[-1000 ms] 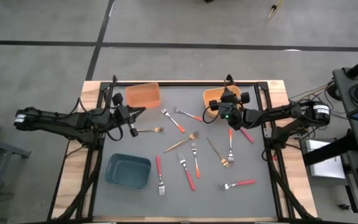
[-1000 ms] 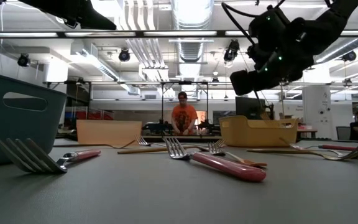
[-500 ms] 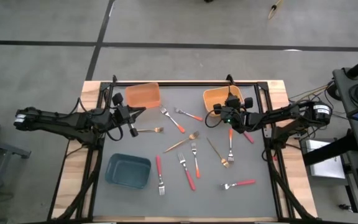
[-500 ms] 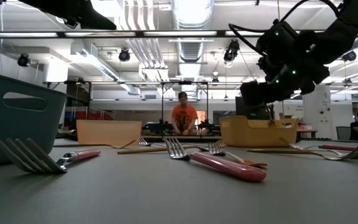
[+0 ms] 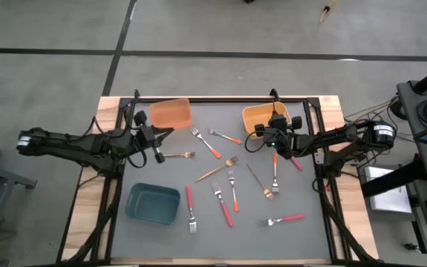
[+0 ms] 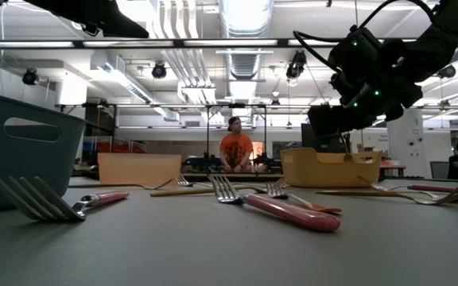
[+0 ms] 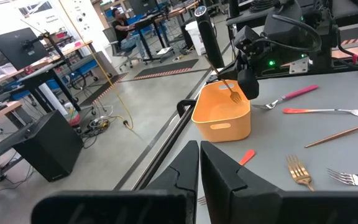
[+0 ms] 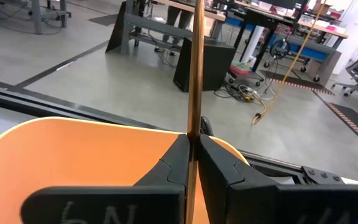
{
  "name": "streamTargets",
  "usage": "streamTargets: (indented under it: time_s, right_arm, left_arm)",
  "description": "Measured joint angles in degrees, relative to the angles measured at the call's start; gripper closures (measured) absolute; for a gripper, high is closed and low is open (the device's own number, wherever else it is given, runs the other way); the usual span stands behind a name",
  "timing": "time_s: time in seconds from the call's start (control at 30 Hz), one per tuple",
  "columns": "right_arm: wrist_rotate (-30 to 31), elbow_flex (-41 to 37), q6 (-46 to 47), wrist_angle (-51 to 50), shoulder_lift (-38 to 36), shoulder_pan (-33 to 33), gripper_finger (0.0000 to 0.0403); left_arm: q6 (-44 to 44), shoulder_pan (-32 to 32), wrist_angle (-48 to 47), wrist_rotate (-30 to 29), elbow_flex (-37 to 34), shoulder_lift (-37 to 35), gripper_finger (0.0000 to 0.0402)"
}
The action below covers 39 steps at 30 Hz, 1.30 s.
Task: Sort silverware by color (type)
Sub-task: Put the gold fork into the yellow bin
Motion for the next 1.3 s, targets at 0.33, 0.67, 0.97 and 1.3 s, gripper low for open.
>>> streamTargets:
  time_s: [0.33, 0.67, 0.97, 1.3]
  right_arm:
    - [0.0, 1.7, -1.1, 0.3, 0.0, -1.0, 0.0390]
    - [-5.6, 4.8, -4.1, 0.2, 0.0, -3.0, 0.0390]
    - [-7.7, 5.5, -4.5, 0.3, 0.0, -3.5, 0.0390]
    - [-12.0, 5.5, -3.6, 0.5, 0.0, -5.9, 0.0390]
  left_arm:
    - [0.0, 0.0, 0.0, 0.0, 0.0, 0.0, 0.0402]
    - [0.0, 0.0, 0.0, 0.0, 0.0, 0.0, 0.0402]
    - [0.0, 0.0, 0.0, 0.0, 0.0, 0.0, 0.0402]
    - [0.0, 0.0, 0.0, 0.0, 0.0, 0.0, 0.0402]
